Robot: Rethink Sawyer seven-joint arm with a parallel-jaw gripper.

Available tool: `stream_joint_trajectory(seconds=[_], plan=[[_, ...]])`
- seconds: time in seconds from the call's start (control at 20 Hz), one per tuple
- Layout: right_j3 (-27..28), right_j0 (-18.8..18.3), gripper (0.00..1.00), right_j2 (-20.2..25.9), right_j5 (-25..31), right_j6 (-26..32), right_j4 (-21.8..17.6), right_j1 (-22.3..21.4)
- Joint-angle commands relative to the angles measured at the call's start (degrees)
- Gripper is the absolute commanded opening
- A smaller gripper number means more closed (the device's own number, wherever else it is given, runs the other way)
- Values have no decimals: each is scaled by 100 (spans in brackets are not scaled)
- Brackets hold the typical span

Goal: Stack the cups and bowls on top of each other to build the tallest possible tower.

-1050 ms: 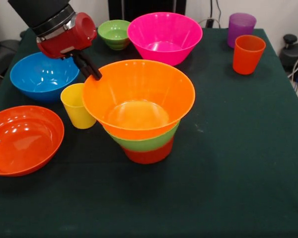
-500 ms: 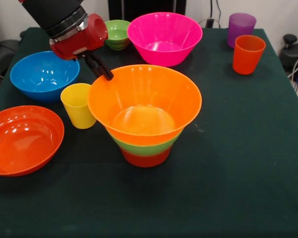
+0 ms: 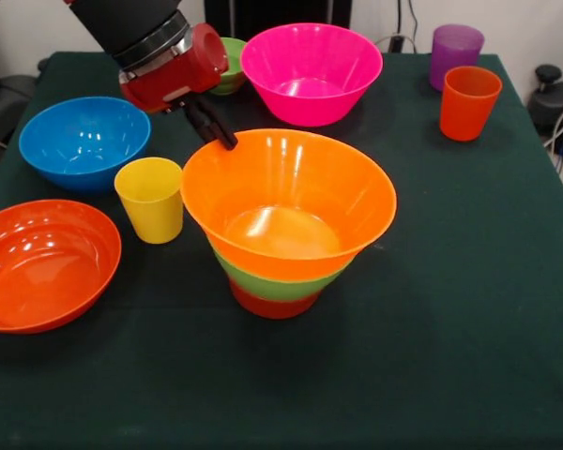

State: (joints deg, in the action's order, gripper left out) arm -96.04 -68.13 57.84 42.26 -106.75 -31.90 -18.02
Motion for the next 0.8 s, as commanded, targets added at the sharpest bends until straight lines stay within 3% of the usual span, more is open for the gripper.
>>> stream_joint_trajectory(seconds=[0.05,0.7,0.75,0.8], plan=[[-419,304,0,-147,-289,699,-314,47],[-427,348,0,-189,-578,656,-378,25],[-414,357,100,-202,-572,649,-379,15],[-401,358,100,-202,-538,674,-372,22]])
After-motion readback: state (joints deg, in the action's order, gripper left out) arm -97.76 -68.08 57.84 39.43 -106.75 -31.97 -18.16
